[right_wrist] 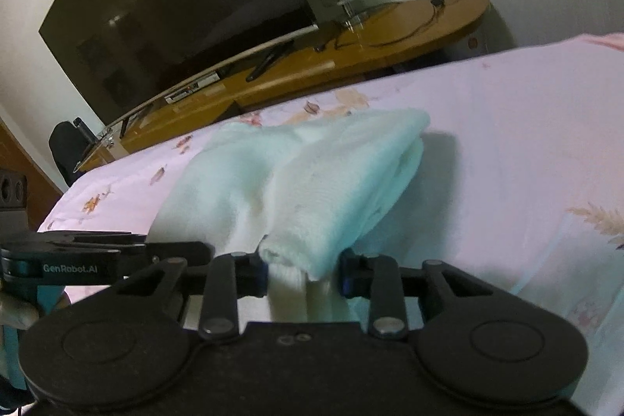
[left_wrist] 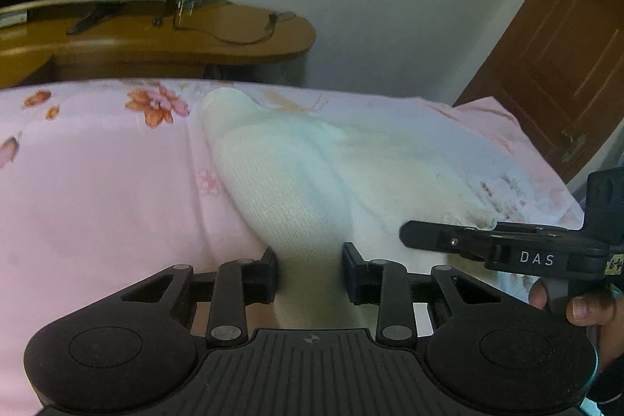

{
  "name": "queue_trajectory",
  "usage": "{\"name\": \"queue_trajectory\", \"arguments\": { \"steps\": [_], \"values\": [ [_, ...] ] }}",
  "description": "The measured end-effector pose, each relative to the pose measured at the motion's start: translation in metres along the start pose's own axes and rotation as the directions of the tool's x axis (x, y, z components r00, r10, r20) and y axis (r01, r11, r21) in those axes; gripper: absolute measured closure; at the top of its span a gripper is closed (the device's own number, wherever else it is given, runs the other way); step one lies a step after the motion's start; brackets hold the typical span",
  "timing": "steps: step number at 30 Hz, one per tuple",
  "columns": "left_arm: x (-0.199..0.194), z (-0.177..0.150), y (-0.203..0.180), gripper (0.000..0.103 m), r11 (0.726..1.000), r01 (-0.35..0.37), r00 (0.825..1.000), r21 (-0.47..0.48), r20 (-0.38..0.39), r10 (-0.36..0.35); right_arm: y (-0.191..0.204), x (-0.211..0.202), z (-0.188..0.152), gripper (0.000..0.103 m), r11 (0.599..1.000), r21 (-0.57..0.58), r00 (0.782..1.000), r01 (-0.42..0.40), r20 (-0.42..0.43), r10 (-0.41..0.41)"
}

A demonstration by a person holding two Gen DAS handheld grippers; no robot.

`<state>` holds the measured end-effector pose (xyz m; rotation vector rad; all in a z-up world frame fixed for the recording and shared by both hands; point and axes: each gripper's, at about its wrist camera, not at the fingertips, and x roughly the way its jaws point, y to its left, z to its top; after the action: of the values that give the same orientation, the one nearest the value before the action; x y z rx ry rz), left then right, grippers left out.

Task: Fold small clothes

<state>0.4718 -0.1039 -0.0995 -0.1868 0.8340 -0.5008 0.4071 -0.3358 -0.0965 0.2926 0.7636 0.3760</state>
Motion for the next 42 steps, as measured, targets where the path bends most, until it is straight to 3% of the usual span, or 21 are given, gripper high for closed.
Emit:
{"name": "queue_trajectory", "arguments": {
  "steps": [7, 13, 19, 26, 27, 28, 30, 33, 37, 40, 42],
  "values": [
    [-0.053, 0.007, 0.012, 0.07, 0.999, -0.045, 0.997, 0.015, 0.06, 0.044, 0.037, -0.013, 0.014, 0.072, 0.998, -0.04, 0.998, -0.046, 0.043, 0.047],
    [-0.107, -0.006, 0.061, 0.07, 0.991, -0.129, 0.988, -0.019, 0.085, 0.13, 0.092, 0.013, 0.018, 0.072, 0.988, -0.085, 0.99, -0.13, 0.035, 0.134],
    [-0.154, -0.042, 0.121, 0.07, 0.971, -0.23, 0.97, -0.068, 0.068, 0.235, 0.156, 0.061, 0.0, 0.072, 0.97, -0.105, 0.976, -0.219, -0.027, 0.217],
    [-0.192, -0.102, 0.192, 0.07, 0.93, -0.32, 0.946, -0.182, -0.004, 0.325, 0.23, 0.124, -0.032, 0.072, 0.942, -0.105, 0.941, -0.317, -0.154, 0.3],
    [-0.191, -0.112, 0.202, 0.07, 0.925, -0.32, 0.947, -0.205, -0.032, 0.321, 0.236, 0.132, -0.038, 0.072, 0.941, -0.109, 0.938, -0.319, -0.179, 0.297],
    [-0.189, -0.121, 0.212, 0.06, 0.92, -0.316, 0.948, -0.232, -0.048, 0.314, 0.242, 0.144, -0.045, 0.071, 0.945, -0.111, 0.936, -0.308, -0.215, 0.28],
    [-0.196, -0.135, 0.225, 0.054, 0.912, -0.277, 0.958, -0.303, -0.017, 0.285, 0.244, 0.161, -0.056, 0.067, 0.961, -0.105, 0.94, -0.254, -0.263, 0.219],
    [-0.207, -0.141, 0.233, 0.054, 0.908, -0.232, 0.963, -0.349, 0.049, 0.264, 0.224, 0.161, -0.053, 0.058, 0.955, 0.001, 0.924, -0.297, -0.251, 0.287],
    [-0.205, -0.131, 0.245, 0.054, 0.893, -0.213, 0.955, -0.396, 0.107, 0.276, 0.201, 0.147, -0.034, 0.046, 0.945, 0.027, 0.934, -0.327, -0.144, 0.327],
    [-0.197, -0.125, 0.259, 0.054, 0.873, -0.191, 0.952, -0.448, 0.133, 0.277, 0.189, 0.17, -0.021, 0.044, 0.927, 0.132, 0.912, -0.352, -0.173, 0.371],
    [-0.189, -0.122, 0.269, 0.054, 0.864, -0.166, 0.957, -0.476, 0.133, 0.258, 0.193, 0.191, -0.018, 0.044, 0.93, 0.122, 0.906, -0.348, -0.211, 0.367]
  ]
}}
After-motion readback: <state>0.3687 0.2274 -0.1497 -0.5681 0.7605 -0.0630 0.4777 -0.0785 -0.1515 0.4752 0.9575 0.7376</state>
